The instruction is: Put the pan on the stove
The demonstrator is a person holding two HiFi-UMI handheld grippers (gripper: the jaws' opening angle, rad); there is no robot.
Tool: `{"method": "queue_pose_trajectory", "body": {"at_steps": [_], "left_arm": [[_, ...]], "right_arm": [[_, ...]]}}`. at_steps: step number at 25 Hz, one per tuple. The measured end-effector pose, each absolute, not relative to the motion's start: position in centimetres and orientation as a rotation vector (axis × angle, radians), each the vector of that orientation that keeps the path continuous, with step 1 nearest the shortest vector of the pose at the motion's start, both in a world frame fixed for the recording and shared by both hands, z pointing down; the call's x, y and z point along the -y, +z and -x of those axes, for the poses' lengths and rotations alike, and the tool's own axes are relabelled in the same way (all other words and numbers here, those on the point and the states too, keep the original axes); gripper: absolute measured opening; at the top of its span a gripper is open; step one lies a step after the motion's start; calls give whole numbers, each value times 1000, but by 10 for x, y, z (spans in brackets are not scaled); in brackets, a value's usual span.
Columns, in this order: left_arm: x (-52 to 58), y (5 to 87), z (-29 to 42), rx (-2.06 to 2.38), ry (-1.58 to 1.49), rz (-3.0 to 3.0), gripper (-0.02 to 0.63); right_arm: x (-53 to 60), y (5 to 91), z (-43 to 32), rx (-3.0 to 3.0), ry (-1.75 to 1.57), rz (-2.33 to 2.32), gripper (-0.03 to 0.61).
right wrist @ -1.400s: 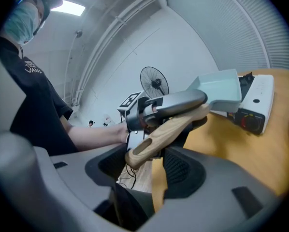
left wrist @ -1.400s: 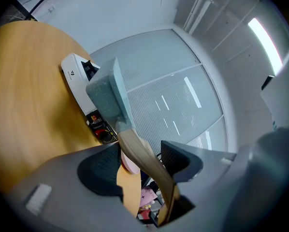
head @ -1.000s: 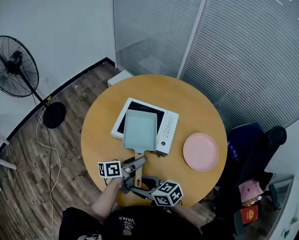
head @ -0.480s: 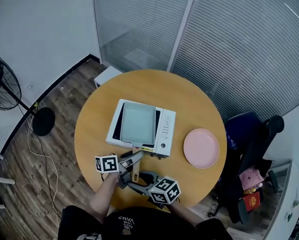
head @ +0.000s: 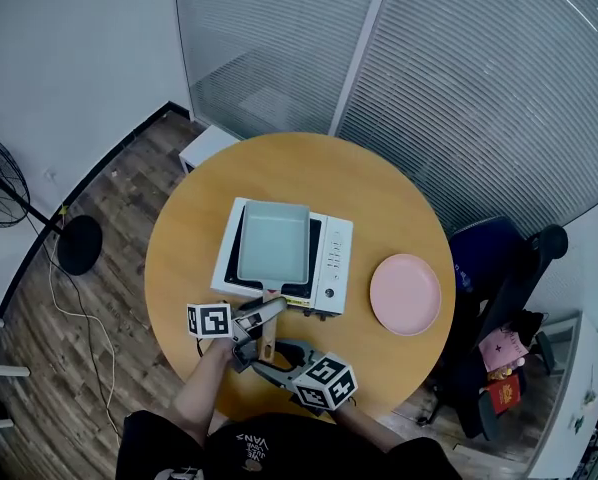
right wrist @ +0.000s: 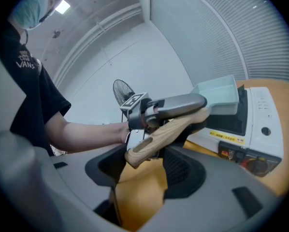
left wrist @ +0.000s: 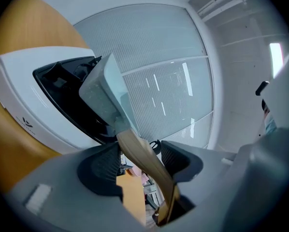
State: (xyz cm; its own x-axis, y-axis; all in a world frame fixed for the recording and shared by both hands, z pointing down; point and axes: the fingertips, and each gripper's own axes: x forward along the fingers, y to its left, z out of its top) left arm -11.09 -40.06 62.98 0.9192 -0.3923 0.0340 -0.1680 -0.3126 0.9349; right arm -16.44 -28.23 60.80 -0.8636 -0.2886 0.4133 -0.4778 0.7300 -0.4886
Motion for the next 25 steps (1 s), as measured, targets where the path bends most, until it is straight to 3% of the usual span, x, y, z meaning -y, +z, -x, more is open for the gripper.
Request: {"method": "queue_pose_trajectory", "body": {"at_steps": [25], "left_arm": [[422,631,120,412,-87,-2006,284]], "right_arm": [[304,611,181,2615,867,-726,224]]}}
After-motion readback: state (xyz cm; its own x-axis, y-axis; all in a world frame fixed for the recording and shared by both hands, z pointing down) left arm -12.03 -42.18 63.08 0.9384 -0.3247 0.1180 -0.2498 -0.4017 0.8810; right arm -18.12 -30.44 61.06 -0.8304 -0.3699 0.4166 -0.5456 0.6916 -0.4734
